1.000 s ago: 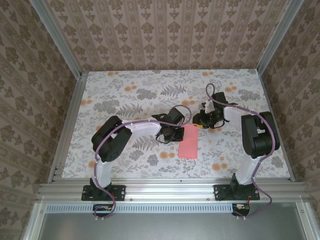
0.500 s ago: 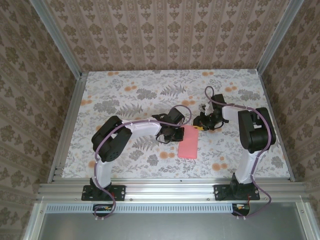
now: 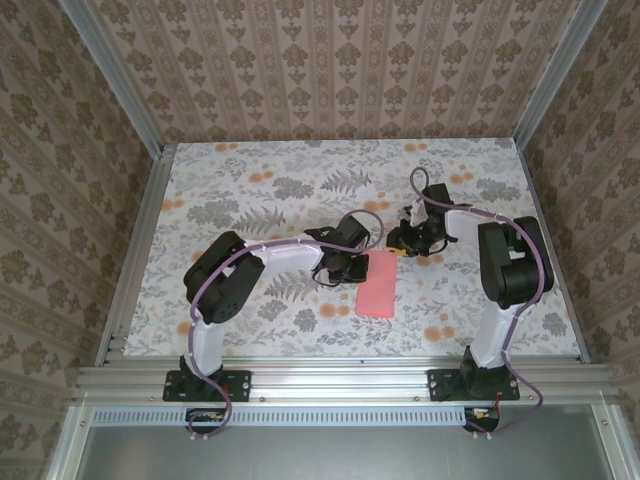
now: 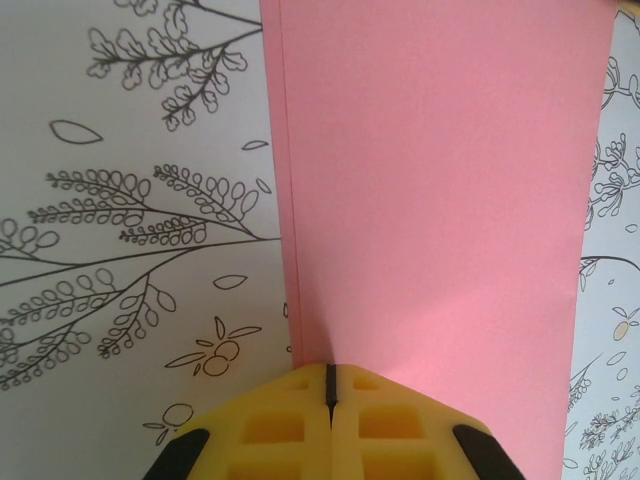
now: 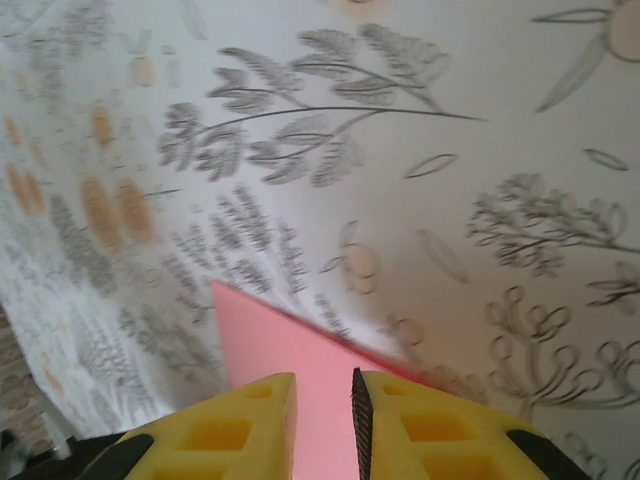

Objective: Fold a paper plane with a square sheet of paper (pick it up from the middle)
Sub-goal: Fold the square sheet of paper in half at the center of the table.

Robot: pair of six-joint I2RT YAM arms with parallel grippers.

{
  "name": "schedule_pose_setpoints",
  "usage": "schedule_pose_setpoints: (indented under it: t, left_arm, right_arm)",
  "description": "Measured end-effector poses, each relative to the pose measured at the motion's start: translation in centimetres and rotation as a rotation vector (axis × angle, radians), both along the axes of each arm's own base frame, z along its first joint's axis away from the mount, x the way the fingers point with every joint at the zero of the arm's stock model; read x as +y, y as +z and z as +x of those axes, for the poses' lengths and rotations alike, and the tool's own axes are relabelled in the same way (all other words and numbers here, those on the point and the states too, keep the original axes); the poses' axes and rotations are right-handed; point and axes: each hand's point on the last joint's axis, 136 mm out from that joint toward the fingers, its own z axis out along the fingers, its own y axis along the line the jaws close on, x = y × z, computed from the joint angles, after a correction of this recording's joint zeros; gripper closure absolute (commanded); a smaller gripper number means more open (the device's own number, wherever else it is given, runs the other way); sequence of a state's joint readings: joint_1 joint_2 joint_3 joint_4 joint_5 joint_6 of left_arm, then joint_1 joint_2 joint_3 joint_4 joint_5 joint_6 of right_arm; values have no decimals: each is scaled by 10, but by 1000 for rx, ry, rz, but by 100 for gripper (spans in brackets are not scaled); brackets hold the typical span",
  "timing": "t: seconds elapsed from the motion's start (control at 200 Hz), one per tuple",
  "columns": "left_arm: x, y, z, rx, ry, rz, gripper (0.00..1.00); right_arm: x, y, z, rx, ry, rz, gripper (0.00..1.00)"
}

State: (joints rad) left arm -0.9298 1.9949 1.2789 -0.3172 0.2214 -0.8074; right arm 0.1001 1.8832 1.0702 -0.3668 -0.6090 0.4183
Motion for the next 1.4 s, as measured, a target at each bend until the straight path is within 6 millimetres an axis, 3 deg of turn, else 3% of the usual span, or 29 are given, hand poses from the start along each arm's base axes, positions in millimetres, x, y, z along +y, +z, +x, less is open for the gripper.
schedule_pose_setpoints:
  t: [0.065, 0.3, 0.59, 0.925, 1.4]
  left_arm:
    - [0, 0, 0, 0, 0, 0, 98]
    - [0, 0, 0, 0, 0, 1, 98]
    - [0, 0, 0, 0, -1, 1, 98]
    - [0, 0, 0, -6, -13, 2, 98]
    - [0, 0, 0, -6, -14, 4, 98]
  right_arm:
    - [-1, -9, -2, 27, -2, -4, 76]
    - [-3, -4, -1, 22, -10, 3, 75]
    - [-7, 38, 9, -75, -40, 66, 77]
    - [-5, -7, -11, 50, -65, 89, 77]
    - [-4, 1, -6, 25, -65, 111, 76]
